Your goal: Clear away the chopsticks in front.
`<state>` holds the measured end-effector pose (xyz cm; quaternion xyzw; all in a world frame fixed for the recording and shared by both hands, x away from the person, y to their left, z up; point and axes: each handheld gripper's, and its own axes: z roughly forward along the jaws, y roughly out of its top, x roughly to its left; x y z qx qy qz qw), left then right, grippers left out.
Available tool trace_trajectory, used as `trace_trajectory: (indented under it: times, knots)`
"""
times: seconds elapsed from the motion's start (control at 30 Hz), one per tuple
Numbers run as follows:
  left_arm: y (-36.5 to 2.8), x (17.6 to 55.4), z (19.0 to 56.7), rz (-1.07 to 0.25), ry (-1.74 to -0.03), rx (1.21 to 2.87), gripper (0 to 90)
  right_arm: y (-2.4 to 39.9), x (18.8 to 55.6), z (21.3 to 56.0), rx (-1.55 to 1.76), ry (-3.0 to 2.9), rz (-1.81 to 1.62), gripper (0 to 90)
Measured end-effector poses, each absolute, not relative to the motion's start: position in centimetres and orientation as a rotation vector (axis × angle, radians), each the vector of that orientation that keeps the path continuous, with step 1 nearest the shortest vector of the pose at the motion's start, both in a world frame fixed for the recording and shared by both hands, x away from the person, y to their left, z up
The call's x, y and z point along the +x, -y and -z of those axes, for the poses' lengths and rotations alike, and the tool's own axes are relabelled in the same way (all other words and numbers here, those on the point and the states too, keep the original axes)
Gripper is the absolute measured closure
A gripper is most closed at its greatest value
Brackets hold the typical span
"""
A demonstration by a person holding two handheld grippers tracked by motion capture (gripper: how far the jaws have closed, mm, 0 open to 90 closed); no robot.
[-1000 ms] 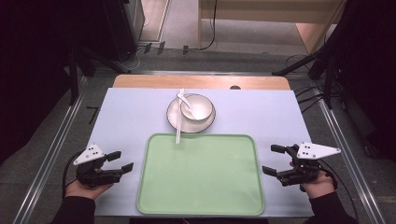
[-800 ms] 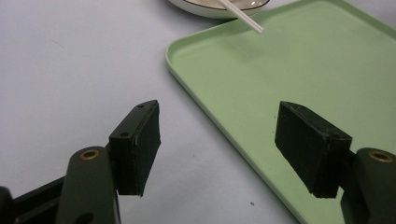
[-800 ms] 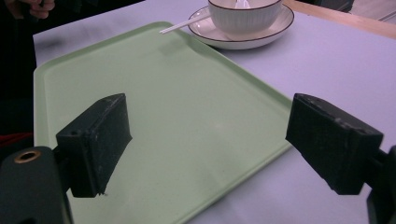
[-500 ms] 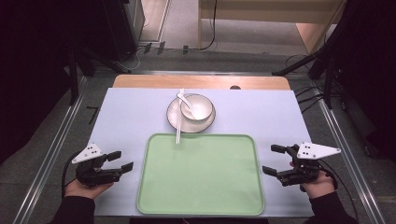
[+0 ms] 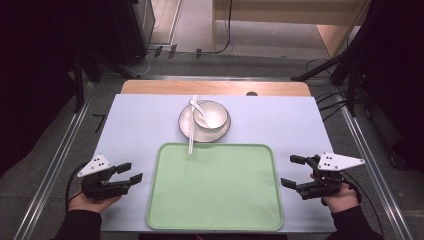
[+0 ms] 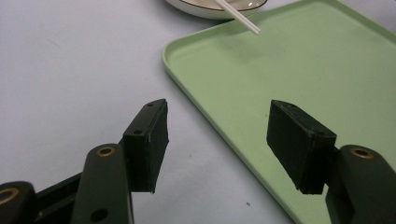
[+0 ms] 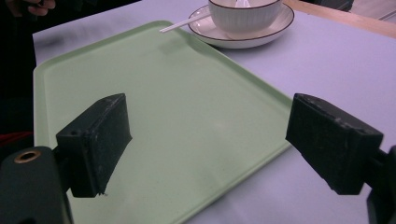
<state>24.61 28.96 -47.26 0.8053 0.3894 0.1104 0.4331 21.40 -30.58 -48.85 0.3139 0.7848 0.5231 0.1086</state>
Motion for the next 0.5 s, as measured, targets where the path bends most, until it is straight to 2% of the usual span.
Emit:
trace_trajectory:
  times: [0.17, 0.5]
  knots:
    - [-28.8, 24.9, 47.4, -0.236, -1.018, 2.029, 38.3, 30.6, 21.4, 48.9, 0.927, -2.313, -1.536, 14.3]
    - [-28.0, 25.9, 46.7, -0.249, -1.112, 2.009, 36.5, 30.5, 21.4, 48.9, 0.929, -2.313, -1.531, 14.3]
